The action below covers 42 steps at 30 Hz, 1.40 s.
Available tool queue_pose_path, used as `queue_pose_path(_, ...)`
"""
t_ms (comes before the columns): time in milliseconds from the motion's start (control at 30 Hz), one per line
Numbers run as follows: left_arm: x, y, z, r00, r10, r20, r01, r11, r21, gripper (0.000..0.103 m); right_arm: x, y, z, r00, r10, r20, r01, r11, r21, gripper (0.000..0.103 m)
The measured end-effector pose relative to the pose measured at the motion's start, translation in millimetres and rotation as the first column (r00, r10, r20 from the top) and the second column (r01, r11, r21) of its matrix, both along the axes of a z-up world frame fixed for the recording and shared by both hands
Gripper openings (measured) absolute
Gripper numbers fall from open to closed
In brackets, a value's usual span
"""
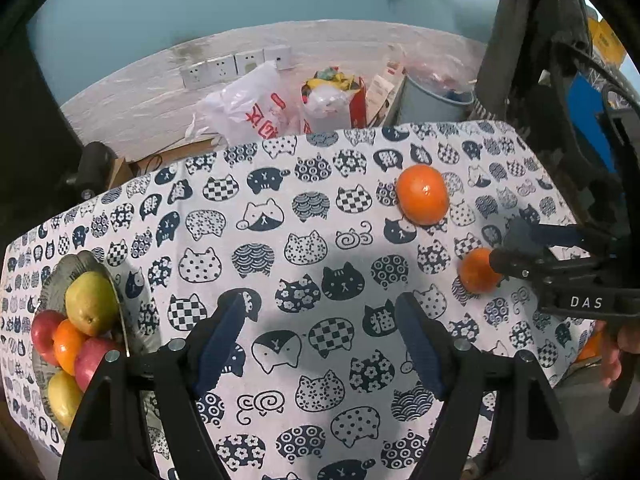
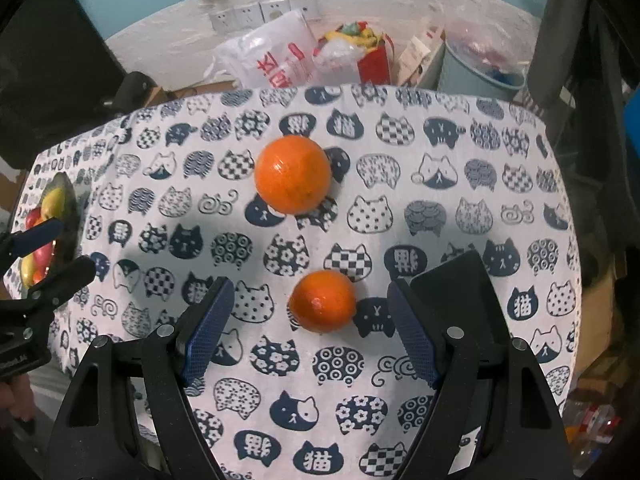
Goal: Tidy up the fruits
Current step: 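Move both open tools toward the two loose mandarins on the cloth, then grasp a mandarin with the right tool while the left tool grasps the other mandarin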
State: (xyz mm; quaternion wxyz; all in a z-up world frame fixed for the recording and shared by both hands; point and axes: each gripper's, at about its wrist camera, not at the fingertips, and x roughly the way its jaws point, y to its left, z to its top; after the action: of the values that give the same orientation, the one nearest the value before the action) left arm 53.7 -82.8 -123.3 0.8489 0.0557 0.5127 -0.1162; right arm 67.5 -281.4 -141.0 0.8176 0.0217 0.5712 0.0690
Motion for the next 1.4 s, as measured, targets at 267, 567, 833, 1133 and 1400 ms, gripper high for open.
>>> queue_pose_path(267, 10, -4, -21, 0.999, 0.009, -0.048, -0.009, 1.0, 0.005, 0.079, 3, 0, -27, 0.999, 0.017, -0.048, -0.017, 1.0, -0.013, 0.079)
queue_pose_path(567, 17, -8, -37, 0.996, 0.013, -0.09, -0.013, 1.0, -0.003, 0.079, 4, 4, -54, 0.995, 0.035, -0.089, -0.038, 0.999, -0.026, 0.079)
queue_pose_path(833, 22, -15, -42, 0.995, 0.002, -0.097, -0.002, 1.0, 0.004, 0.079, 10, 8, -62, 0.993, 0.055, -0.103, -0.057, 0.998, -0.018, 0.064)
queue_pose_path(1133, 36, -26, -42, 0.995, 0.009, -0.097, -0.011, 1.0, -0.013, 0.079, 15, 2, -59, 0.996, 0.068, -0.065, -0.07, 0.997, -0.031, 0.05)
queue_pose_path(1400, 51, -52, -38, 0.996, -0.016, -0.089, 0.012, 0.999, -0.037, 0.079, 27, -21, -40, 1.0, 0.024, 0.009, -0.024, 0.999, -0.04, 0.05)
